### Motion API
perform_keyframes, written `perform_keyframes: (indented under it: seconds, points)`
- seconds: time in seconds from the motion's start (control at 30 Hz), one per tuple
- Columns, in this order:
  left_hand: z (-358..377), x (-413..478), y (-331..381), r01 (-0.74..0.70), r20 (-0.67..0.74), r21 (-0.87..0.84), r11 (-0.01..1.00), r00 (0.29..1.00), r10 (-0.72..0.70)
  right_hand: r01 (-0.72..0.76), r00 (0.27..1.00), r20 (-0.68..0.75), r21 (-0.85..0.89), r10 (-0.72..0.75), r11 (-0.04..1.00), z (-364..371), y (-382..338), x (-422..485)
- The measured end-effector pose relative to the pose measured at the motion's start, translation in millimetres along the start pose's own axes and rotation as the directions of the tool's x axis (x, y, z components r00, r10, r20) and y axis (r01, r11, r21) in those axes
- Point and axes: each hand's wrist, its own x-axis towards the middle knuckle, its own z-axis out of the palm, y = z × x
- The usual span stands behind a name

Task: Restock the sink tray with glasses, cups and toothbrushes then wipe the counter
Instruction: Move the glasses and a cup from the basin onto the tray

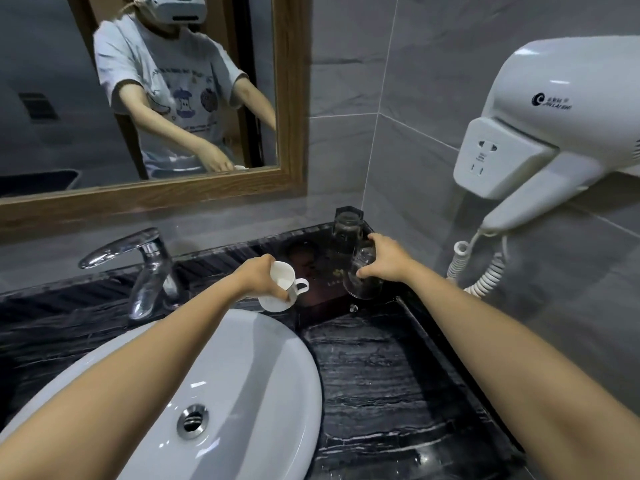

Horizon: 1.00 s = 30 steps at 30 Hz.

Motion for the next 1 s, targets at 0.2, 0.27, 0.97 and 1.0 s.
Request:
perform_keyframes:
  seconds: [0.2, 0.27, 0.97, 1.0]
  points:
    - [6.3, 28.3, -1.4, -0.037, 0.03, 0.001, 0.999, 0.999, 0.037, -0.076, 0.996, -0.052, 0.039, 0.078, 0.996, 6.3, 7.2, 24.7]
    - [8.3, 35.5, -2.6, -0.051, 0.044, -0.008, 0.999, 0.998, 0.051, -0.102, 0.992, -0.072, 0.032, 0.104, 0.994, 6.9, 9.1, 31.6]
    - [0.3, 57.5, -12.2, -0.047, 0.072, -0.032, 0.998, 0.996, 0.049, 0.099, 0.995, 0.005, -0.089, -0.098, 0.991, 7.0, -62.3, 76.3]
    - [-0.7, 58.4, -13.6, -0.045, 0.073, -0.033, 0.998, 0.996, 0.048, 0.106, 0.994, 0.003, -0.091, -0.106, 0.99, 8.5, -67.1, 80.3]
